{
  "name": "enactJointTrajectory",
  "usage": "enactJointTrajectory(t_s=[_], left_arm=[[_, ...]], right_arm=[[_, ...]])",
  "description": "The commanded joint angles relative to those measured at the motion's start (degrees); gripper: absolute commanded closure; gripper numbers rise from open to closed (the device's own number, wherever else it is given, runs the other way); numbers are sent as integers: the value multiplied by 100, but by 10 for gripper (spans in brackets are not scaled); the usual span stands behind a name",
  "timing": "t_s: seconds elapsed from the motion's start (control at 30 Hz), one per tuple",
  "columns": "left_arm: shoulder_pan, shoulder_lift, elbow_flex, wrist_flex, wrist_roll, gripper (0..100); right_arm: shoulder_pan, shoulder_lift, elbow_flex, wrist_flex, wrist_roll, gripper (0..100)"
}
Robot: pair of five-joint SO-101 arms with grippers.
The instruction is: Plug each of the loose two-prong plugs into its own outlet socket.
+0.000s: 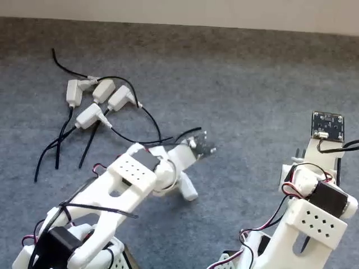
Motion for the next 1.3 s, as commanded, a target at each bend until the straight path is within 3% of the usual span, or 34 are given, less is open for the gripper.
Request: enactJointTrajectory(t_s=[0.0,0.33,0.7,0.8,1.0,1.27], left_arm=[[57,-57,-716,-123,-26,768],[-655,2114,-2132,105,-44,768],[-1692,-1182,-1112,1591,-668,768],[-1701,-1578,-92,1582,-800,768],[-1552,-1710,1543,290,-897,768],[-462,-1701,1771,-26,-615,768]], right_arm=[[66,-101,-171,-110,62,991],[66,-101,-163,-110,62,991],[-242,-101,48,-189,62,991],[-259,-101,48,-180,62,991],[-268,-101,48,-145,44,991],[-268,-101,40,-136,44,991]])
